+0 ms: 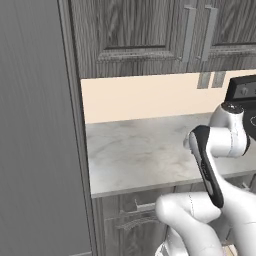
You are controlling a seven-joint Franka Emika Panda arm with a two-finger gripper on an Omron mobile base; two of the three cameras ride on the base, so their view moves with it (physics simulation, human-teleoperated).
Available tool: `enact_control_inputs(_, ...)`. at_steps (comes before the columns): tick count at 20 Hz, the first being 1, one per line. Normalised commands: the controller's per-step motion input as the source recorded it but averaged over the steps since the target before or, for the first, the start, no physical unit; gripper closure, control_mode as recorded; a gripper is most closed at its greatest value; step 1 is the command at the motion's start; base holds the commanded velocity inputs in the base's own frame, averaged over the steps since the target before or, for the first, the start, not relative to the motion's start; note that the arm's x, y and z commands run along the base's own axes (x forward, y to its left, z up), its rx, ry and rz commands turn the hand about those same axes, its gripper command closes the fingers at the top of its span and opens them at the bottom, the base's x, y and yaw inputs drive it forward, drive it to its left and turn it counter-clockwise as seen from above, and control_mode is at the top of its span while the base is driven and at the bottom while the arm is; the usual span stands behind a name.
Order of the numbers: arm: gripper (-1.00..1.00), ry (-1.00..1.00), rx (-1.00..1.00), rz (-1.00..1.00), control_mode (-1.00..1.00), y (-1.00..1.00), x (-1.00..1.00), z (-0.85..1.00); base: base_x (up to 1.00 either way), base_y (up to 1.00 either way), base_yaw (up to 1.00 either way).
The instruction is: Take the tongs from the drawer on the right and place them on the dining counter next to the tray containing the hot dog.
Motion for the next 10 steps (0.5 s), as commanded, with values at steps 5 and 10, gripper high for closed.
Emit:
enact_control_inputs(5,-1.0,0.04,0.15,-0.39,-1.0,-0.84,0.0,-0.11,0.0,0.0,0.0)
enact_control_inputs(10,-1.0,0.03,0.14,-0.31,-1.0,-0.79,0.0,-0.05,0.0,0.0,0.0)
